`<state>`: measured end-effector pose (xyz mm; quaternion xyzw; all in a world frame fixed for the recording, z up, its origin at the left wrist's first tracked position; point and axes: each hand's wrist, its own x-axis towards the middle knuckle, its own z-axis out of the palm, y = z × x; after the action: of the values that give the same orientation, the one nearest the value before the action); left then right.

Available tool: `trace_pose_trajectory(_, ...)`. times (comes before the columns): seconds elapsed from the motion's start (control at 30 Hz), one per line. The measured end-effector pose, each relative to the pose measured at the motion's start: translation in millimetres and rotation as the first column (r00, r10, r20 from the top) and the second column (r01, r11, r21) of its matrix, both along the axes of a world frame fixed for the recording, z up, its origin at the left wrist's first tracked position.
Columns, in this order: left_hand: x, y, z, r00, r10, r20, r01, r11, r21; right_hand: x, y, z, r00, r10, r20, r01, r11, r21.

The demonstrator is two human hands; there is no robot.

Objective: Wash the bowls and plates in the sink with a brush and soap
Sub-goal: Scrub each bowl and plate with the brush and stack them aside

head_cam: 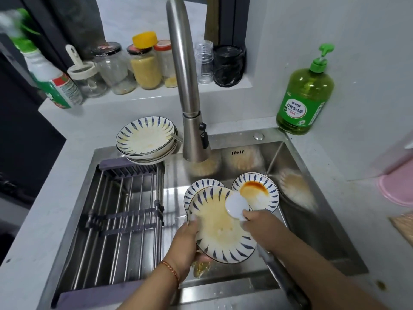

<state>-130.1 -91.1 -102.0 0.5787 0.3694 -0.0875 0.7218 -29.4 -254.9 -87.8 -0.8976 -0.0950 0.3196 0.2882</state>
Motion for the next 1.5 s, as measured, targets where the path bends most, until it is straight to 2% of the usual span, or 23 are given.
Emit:
trace_pose_trajectory(0.07,-3.1,-1.6,2.5,0.999,0.015,0.034,-0.016,1.0,0.022,-2.4,12.8,7.3,0.999,0.009,0.053,-0.01,1.0,0.024)
trace_pose_trajectory(0.17,-3.3,-4.2,6.1,0.998,0.035,0.05,-0.037,0.999,0.03,-19.6,35.9,23.8,0.997,0.067,0.034,-0.07,0.994,0.089)
trace_pose_trajectory(0.27,0.2,0.1,2.6,0.993,0.102,0.064,-0.104,0.994,0.028,-38.6,36.8,33.9,0.953,0.281,0.11,-0.29,0.953,0.087)
trace_pose_trajectory(0.33,0.5,5.1,0.3,0.985,0.16,0.071,-0.163,0.986,0.033,-49.3,28.1,47.2,0.887,0.458,0.059,-0.462,0.881,0.104)
trace_pose_trajectory(0.37,0.0,7.4,1.2,0.98,0.183,0.077,-0.185,0.982,0.023,-51.4,24.3,52.2,0.829,0.559,-0.006,-0.558,0.829,0.041)
trace_pose_trajectory(0.4,-1.1,9.9,1.2,0.975,0.202,0.09,-0.203,0.979,0.01,-48.0,16.5,48.0,0.784,0.62,0.013,-0.618,0.783,-0.077)
trace_pose_trajectory(0.43,-2.6,11.9,2.5,0.971,0.213,0.106,-0.215,0.977,0.002,-40.0,8.4,42.6,0.72,0.685,0.114,-0.664,0.727,-0.176)
trace_pose_trajectory(0.5,-5.3,14.8,4.0,0.964,0.226,0.138,-0.228,0.974,-0.003,-31.2,5.9,45.1,0.765,0.643,-0.038,-0.635,0.742,-0.213)
trace_pose_trajectory(0.57,-7.0,14.7,5.9,0.967,0.204,0.15,-0.206,0.978,0.001,-20.2,1.1,36.8,0.892,0.451,-0.04,-0.45,0.873,-0.19)
trace_pose_trajectory(0.63,-7.0,10.1,7.9,0.976,0.156,0.152,-0.158,0.987,0.006,-9.5,4.1,32.6,0.975,0.22,-0.017,-0.219,0.956,-0.194)
trace_pose_trajectory(0.7,-5.4,2.6,10.0,0.982,0.098,0.159,-0.099,0.995,-0.003,-8.9,19.2,36.8,0.994,0.107,0.024,-0.104,0.987,-0.121)
trace_pose_trajectory(0.77,-2.4,-2.3,10.5,0.986,0.073,0.15,-0.07,0.997,-0.023,-13.7,32.8,38.7,0.998,0.065,0.009,-0.065,0.998,0.008)
trace_pose_trajectory(0.87,3.2,-2.5,11.1,0.987,0.074,0.142,-0.068,0.997,-0.046,-25.6,44.8,40.0,0.996,0.086,-0.035,-0.083,0.992,0.096)
trace_pose_trajectory(0.93,4.5,-1.2,11.3,0.986,0.067,0.15,-0.06,0.997,-0.056,-29.8,48.4,38.2,0.992,0.125,0.017,-0.125,0.99,0.062)
trace_pose_trajectory(1.07,4.9,-1.9,15.4,0.986,0.056,0.158,-0.045,0.997,-0.067,-20.2,41.0,35.8,0.991,0.008,0.134,-0.008,1.0,0.0)
trace_pose_trajectory(1.17,5.7,-1.1,16.6,0.986,0.04,0.161,-0.027,0.996,-0.082,-12.9,30.8,30.3,0.977,-0.013,0.211,0.025,0.998,-0.054)
trace_pose_trajectory(1.27,9.2,-0.7,16.9,0.986,0.019,0.167,-0.005,0.997,-0.083,-18.9,38.1,32.0,0.993,-0.057,0.107,0.048,0.995,0.089)
trace_pose_trajectory(1.37,12.7,0.5,14.6,0.985,0.032,0.169,-0.017,0.996,-0.09,-29.9,44.8,38.5,0.999,0.043,0.032,-0.047,0.987,0.151)
trace_pose_trajectory(1.43,13.0,2.8,13.8,0.983,0.073,0.17,-0.058,0.994,-0.093,-35.4,40.6,44.9,0.994,0.1,0.045,-0.107,0.974,0.198)
trace_pose_trajectory(1.5,13.2,5.3,14.1,0.98,0.084,0.181,-0.077,0.996,-0.048,-35.9,33.0,52.8,0.937,0.227,0.265,-0.292,0.926,0.239)
